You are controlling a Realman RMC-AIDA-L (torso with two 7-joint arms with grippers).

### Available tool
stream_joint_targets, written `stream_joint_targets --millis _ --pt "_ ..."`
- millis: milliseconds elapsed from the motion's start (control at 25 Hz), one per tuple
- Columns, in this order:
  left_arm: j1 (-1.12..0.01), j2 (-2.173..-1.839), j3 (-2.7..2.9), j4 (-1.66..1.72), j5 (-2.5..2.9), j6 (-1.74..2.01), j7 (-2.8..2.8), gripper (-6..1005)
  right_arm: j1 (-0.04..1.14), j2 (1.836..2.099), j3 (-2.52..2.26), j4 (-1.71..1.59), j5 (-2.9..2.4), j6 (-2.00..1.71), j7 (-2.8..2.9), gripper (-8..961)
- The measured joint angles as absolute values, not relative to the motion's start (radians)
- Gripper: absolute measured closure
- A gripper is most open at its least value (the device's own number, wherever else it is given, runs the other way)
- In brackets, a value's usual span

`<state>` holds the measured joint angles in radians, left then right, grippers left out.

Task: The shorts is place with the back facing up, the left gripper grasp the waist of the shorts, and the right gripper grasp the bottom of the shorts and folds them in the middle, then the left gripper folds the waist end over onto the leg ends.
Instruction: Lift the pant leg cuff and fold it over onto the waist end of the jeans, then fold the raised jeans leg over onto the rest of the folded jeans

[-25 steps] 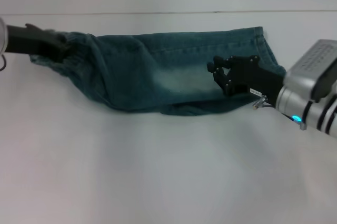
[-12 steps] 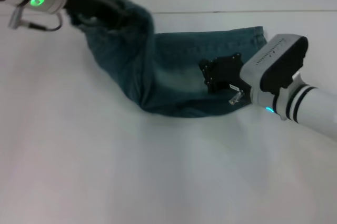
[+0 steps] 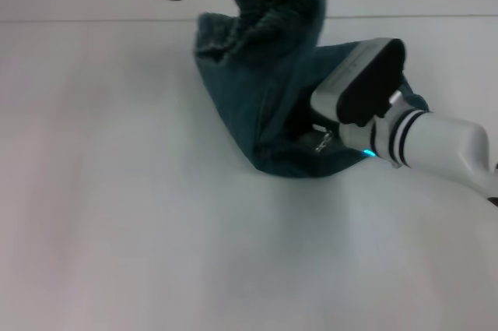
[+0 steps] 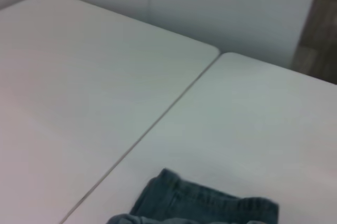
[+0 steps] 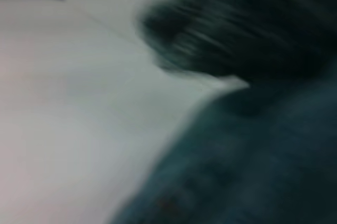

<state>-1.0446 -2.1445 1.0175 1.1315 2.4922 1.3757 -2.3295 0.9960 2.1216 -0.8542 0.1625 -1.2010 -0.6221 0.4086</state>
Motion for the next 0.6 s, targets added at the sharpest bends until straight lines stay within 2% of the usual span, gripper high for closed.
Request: stream_joint_targets --millis 280,400,520,560,600 --pt "-1.082 -2.160 1.097 1.073 2.510 1.316 -2.337 912 1.022 2.121 -0.711 0.194 -1.490 -0.644 0.503 954" --pt "-1.084 -2.161 1.127 1.040 2.510 1.279 -2.337 909 0.983 2.112 -0.640 0.190 -1.530 -0.671 0.501 954" --pt "-1.081 -2.162 1.161 1.014 2.510 1.243 -2.336 905 0.914 2.100 -0.622 0.154 -1.533 -0.725 0.512 955" --pt "-1.080 -2.163 1.169 1.008 2.510 1.231 -2.335 904 0.851 2.096 -0.629 0.103 -1.538 -0.773 0.548 955" --pt "-1.080 -2.164 1.180 1.001 2.510 1.217 -2.335 903 0.851 2.096 -0.629 0.103 -1.538 -0.773 0.548 955"
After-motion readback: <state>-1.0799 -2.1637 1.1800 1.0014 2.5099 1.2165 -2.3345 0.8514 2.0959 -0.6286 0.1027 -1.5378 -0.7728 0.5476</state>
